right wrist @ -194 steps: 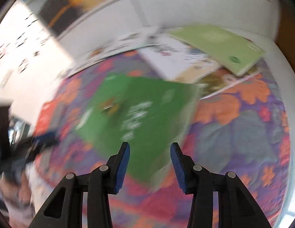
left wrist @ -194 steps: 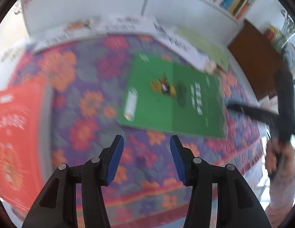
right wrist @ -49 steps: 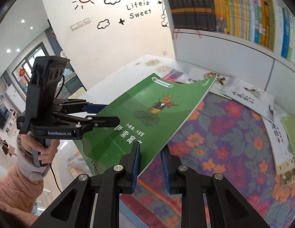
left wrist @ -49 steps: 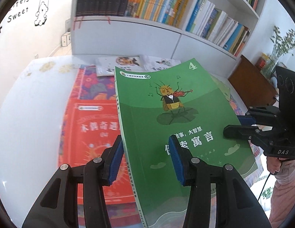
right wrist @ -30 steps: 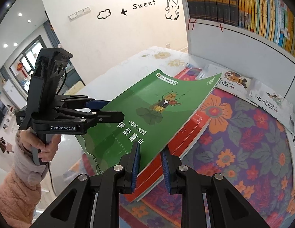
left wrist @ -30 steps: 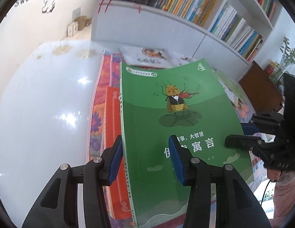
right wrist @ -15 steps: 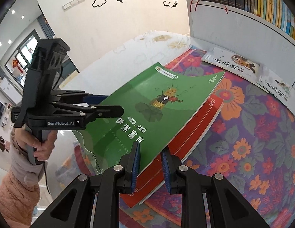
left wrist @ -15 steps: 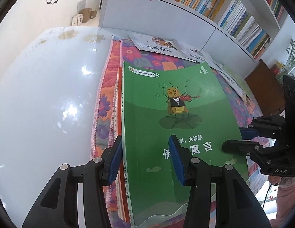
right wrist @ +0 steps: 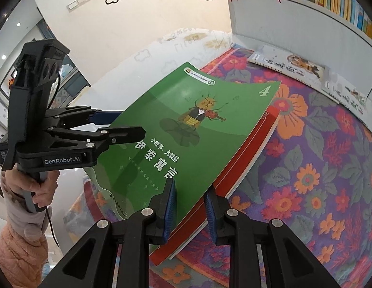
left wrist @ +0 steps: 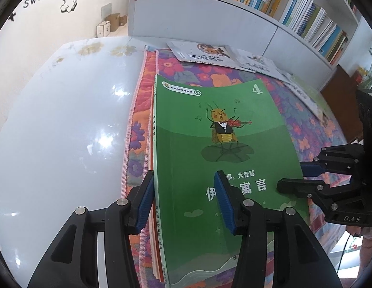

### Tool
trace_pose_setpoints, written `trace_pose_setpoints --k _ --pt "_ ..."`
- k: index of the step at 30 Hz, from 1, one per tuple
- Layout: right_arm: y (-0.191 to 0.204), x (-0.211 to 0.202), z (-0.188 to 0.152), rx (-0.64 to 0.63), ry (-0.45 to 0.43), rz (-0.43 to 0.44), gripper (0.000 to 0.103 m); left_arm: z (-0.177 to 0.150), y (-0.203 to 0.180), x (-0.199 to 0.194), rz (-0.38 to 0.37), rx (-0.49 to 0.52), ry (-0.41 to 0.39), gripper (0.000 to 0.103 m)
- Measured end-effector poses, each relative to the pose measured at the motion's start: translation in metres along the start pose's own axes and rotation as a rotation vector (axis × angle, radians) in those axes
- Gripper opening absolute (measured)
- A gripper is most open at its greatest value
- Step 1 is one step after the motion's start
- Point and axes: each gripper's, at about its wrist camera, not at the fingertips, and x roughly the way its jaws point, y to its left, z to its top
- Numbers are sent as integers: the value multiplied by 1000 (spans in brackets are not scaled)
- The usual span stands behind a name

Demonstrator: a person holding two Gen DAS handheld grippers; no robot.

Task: Organize books

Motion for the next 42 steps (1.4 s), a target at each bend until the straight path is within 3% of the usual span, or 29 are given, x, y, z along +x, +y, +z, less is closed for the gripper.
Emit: trace_pose_setpoints --k 2,14,18,20,23,28,34,39,42 --pt "-2 2 0 12 6 4 24 0 -2 2 32 10 10 48" --pt "-3 5 -3 41 24 5 27 0 -3 7 49 21 30 48" --pt "-6 4 -6 63 33 -2 33 1 -4 6 55 14 29 48" --pt "-10 2 -7 86 45 -11 35 1 -5 3 73 13 20 48" --pt "-18 -7 -11 111 42 -9 45 6 -7 -6 98 1 -4 49" --pt "-40 -33 -16 144 24 -13 46 21 -24 -29 98 19 -51 50" --pt "-88 -110 -18 208 -95 -62 46 67 -67 -52 54 60 -92 50" --pt "-144 -189 -4 286 -227 -128 46 140 -109 -60 -19 53 -136 50" --pt "-186 -245 8 355 -349 -154 46 187 -132 -55 -65 20 -196 50"
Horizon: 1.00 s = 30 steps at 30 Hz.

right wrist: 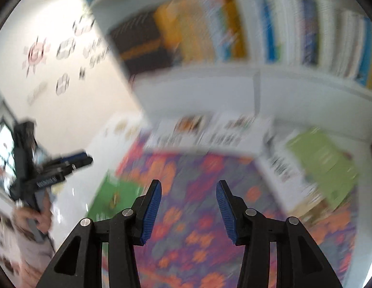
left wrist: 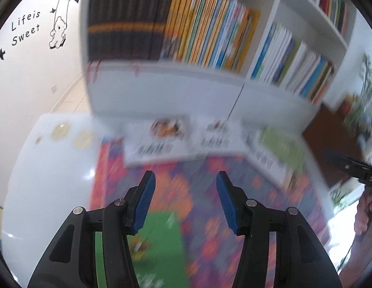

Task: Organize books

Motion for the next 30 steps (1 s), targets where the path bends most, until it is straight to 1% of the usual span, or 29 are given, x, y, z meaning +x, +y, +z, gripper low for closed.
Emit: trace_pose_setpoints --k 2,3,5,6,8,11,12,14,16,17,19,20,21,22,23,24,25,26,27,29,30 --pt "-30 -18 26 62 -89 3 46 24 -14 20 -17 -4 -33 52" --pt "-41 -18 35 73 -111 -6 48 33 -21 36 -22 -6 -39 53" --pt "-66 0 50 73 -106 -39 48 43 -30 72 -17 -16 -30 53" --pt "-77 13 52 81 -107 -51 48 44 -32 95 -20 -28 -12 53" --pt "-101 55 53 109 -56 -67 48 43 -31 141 -27 -59 41 53" --pt "-139 111 43 192 -1 -41 48 33 -25 208 -12 -114 138 52" --pt "-150 131 37 216 20 -44 48 29 -23 222 0 -129 156 52" --pt "-165 167 28 229 64 -66 46 22 -18 252 58 -137 200 51" --pt "-172 191 19 240 97 -70 43 18 -17 268 120 -111 202 51" --pt "-177 199 15 248 96 -70 43 16 -18 274 133 -103 201 51" --pt "-181 210 11 251 97 -96 43 11 -19 285 110 -104 230 51" --pt "-183 218 8 250 109 -96 43 8 -21 290 107 -102 245 51" --pt "-183 222 6 248 114 -88 43 6 -26 290 120 -77 222 51" --pt "-181 223 5 236 95 -85 43 5 -31 291 107 -56 225 51" --pt "-179 224 5 234 99 -72 43 3 -37 292 84 -39 230 51" --pt "-178 225 5 242 103 -49 44 2 -43 291 60 -29 238 55" --pt "-177 226 4 253 105 -38 44 0 -50 291 80 -12 246 54" --pt "-175 226 4 245 105 -63 45 -2 -56 291 101 8 255 54" --pt "-171 225 4 226 113 -85 45 -5 -61 290 104 24 257 54" --pt "-168 221 2 206 124 -118 47 -8 -63 284 74 10 267 54" --pt "-169 217 -1 209 130 -111 48 -9 -63 282 69 8 270 54"
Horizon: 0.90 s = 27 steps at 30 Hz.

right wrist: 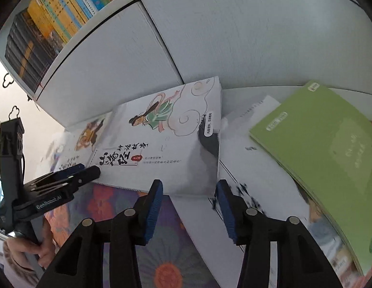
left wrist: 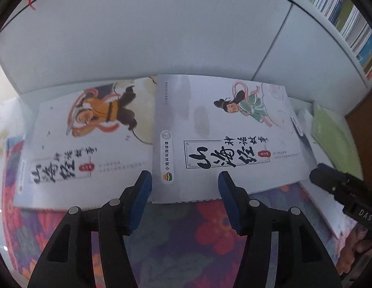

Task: Organize books

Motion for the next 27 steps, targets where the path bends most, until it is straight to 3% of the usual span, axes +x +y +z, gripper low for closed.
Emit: trace_pose_setpoints --k 8,16,20,23,24,27 --pt "2 -34 -36 -32 58 8 48 -43 -14 -29 -6 76 55 54" --pt "17 -75 -137 -116 215 99 48 -105 -10 -63 -59 80 89 54" --pt "42 -99 -213 -155 309 203 48 -132 -18 -87 -27 118 23 54" --pt "79 -117 -257 -177 421 417 37 -139 -21 -99 -48 60 41 54" --pt "88 -125 -259 -211 407 430 37 -145 -22 -105 -44 49 38 54" --pt "90 -159 -239 -327 240 331 37 -173 -27 -130 -9 61 -11 54"
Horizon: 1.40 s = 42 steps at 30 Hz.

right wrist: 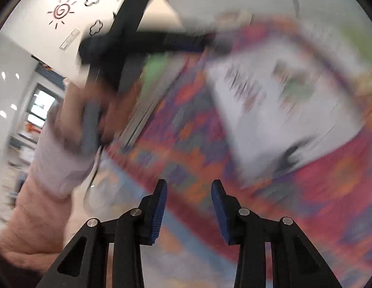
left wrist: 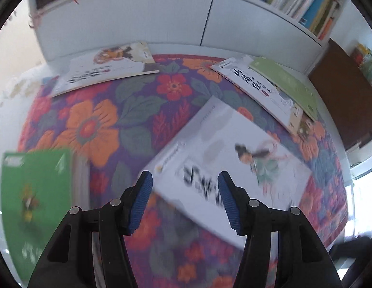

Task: Organize books

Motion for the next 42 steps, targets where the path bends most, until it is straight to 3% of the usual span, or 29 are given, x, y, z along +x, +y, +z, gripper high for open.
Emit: trace_pose_setpoints --k 3,6,10,13,16,19,23,25,30,34,42 --pt "-30 -18 26 -17 -68 -88 49 -30 -4 -9 -32 -39 10 54" --pt "-74 -18 56 -14 -119 -224 49 -53 -10 -6 -56 -84 8 54" --pt "-125 8 92 51 -110 -292 49 -71 -16 11 -98 -138 32 54" --pt "-131 24 98 12 -72 -378 49 -74 -16 22 -107 -168 21 54" --pt "-135 38 86 45 -10 -310 51 -72 -18 22 -94 -153 9 54" --pt "-122 30 59 58 -14 -255 52 -76 -17 19 -104 -137 5 54" --pt "-93 21 9 43 95 1 52 -84 -15 18 -81 -88 -20 54" --pt "-97 18 2 51 105 23 51 -85 -15 18 -87 -68 -30 54" --pt "-132 20 13 195 86 186 50 -85 -18 20 -77 -23 -43 54" --pt "-130 22 19 185 60 191 50 -87 -16 19 -93 -19 -57 54" --pt "-105 21 1 98 -108 90 50 -91 -18 18 -80 -13 -90 55"
